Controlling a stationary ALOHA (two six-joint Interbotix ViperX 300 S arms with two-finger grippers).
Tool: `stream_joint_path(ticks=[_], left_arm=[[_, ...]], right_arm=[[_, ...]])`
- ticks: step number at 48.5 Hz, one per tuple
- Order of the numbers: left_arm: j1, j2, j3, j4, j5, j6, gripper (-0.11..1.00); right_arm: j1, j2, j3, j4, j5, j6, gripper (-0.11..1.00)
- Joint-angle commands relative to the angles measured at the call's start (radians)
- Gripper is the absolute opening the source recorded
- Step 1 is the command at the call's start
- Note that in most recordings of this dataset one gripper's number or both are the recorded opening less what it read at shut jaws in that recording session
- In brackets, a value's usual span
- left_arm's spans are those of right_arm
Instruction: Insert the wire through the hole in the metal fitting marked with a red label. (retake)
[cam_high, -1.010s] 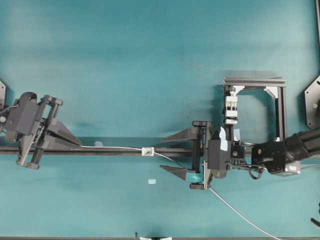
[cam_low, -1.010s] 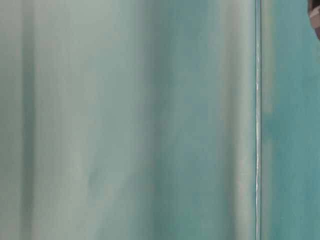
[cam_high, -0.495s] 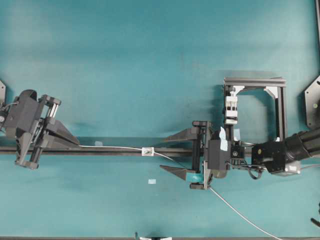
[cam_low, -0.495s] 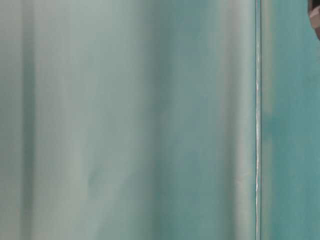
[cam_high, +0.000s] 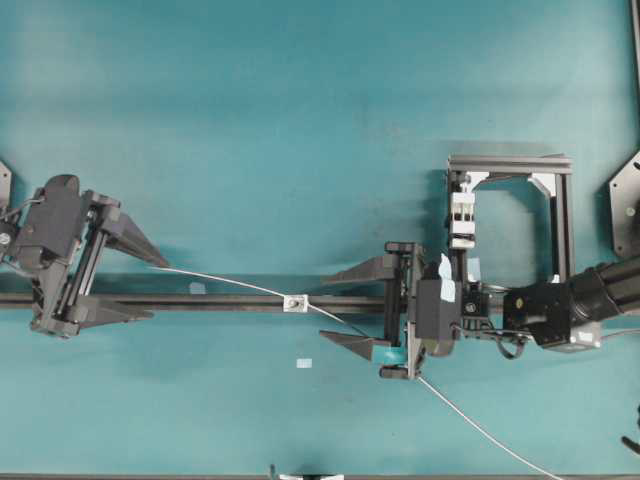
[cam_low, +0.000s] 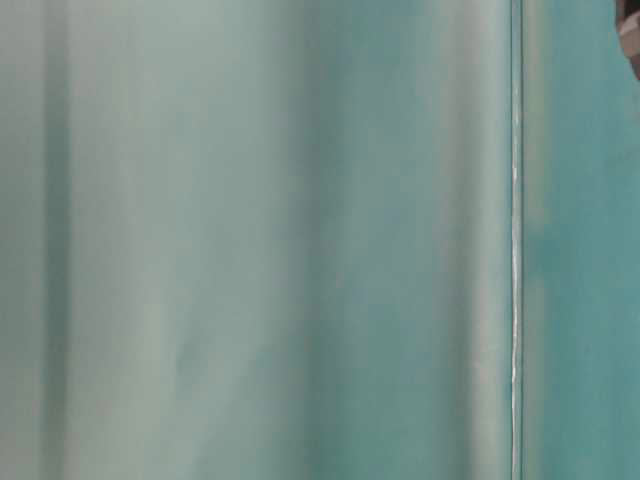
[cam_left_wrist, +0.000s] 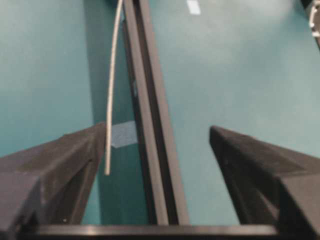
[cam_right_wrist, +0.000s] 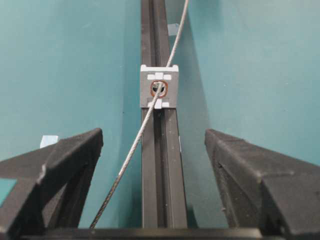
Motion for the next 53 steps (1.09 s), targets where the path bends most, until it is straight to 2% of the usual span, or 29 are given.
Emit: stream_joint_path(ticks=[1, 20, 39, 53], left_arm=[[-0.002, -0.003, -0.017, 0.003, 0.003, 0.002, 0.6], [0.023, -0.005, -0.017, 0.003, 0.002, 0.003, 0.6], [0.075, -0.063, -0.017, 0.006, 0.02, 0.009, 0.59], [0.114, -0.133, -0.028, 0.009, 0.069, 0.014, 0.59]], right_arm=[[-0.002, -0.02, -0.005, 0.0, 0.0, -0.002, 0.89], [-0.002, -0.029, -0.002, 0.0, 0.002, -0.003, 0.89], [-0.014, -0.132, 0.034, 0.003, 0.002, -0.055, 0.89], [-0.044, -0.196, 0.052, 0.003, 0.002, -0.067, 0.89]])
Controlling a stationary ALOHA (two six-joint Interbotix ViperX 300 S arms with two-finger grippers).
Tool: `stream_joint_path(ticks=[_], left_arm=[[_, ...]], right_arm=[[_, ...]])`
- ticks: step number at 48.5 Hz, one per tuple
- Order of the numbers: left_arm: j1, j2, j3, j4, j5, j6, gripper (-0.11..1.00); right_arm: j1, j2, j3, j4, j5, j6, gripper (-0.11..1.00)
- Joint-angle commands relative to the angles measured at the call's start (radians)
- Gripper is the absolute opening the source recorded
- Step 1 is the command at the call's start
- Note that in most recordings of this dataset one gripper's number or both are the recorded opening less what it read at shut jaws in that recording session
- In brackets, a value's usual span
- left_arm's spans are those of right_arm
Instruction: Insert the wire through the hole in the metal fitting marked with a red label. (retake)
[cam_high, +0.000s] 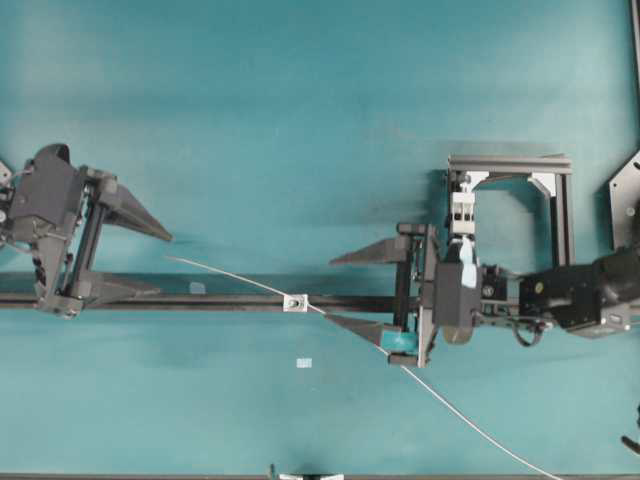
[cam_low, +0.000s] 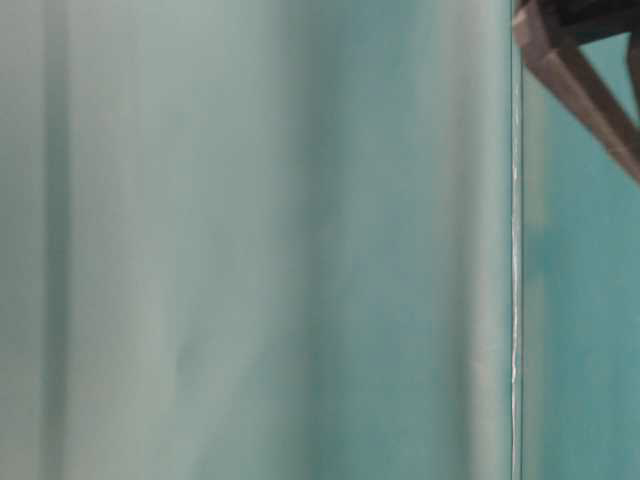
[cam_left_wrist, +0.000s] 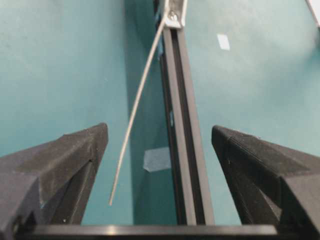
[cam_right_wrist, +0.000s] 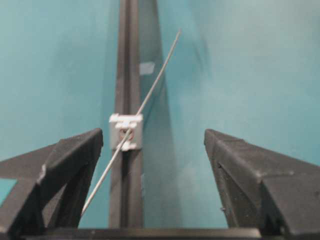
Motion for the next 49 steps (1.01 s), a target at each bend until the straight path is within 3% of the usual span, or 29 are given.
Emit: stream_joint_path(ticks=[1, 49], left_arm=[[0.015, -0.029, -0.021, 0.005, 0.011, 0.005, 0.59], [0.135, -0.152, -0.023, 0.009, 0.075, 0.015, 0.59]], right_arm=[[-0.014, -0.054, 0.002, 0.002, -0.006, -0.002, 0.89], [-0.078, -0.233, 0.104, 0.002, 0.002, 0.0, 0.89]])
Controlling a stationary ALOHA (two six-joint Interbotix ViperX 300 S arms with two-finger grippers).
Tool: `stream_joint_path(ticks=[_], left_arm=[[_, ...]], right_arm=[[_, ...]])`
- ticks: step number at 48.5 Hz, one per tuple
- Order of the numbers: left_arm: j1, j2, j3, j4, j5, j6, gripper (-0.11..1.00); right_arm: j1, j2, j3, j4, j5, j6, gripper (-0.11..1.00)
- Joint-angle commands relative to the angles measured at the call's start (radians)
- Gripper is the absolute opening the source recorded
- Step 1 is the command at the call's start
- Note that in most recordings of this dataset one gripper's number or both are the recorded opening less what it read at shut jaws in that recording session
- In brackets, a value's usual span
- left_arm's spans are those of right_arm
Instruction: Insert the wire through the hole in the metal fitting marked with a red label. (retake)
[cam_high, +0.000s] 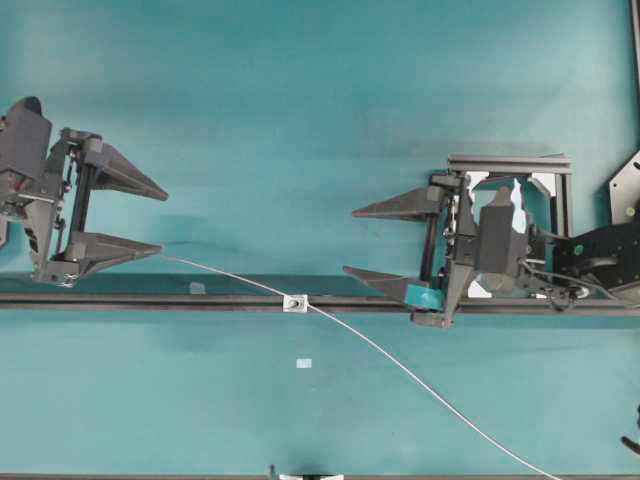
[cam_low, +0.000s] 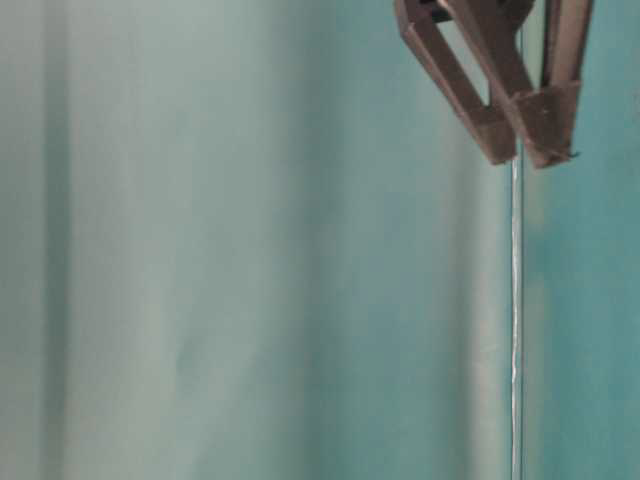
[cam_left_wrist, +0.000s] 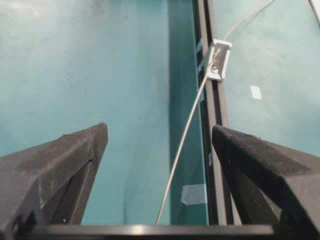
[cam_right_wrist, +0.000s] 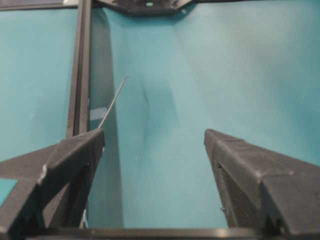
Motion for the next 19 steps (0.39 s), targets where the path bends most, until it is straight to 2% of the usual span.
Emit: stream_joint_path(ticks=[1, 19], left_arm=[[0.011, -0.003, -0.02, 0.003, -0.005, 0.003, 0.59], [0.023, -0.003, -0.043, 0.003, -0.005, 0.066, 0.58]], right_arm=[[-0.006, -0.032, -0.003, 0.0, -0.005, 0.0, 0.89], [-0.014, -0.069, 0.018, 0.0, -0.003, 0.0, 0.89]])
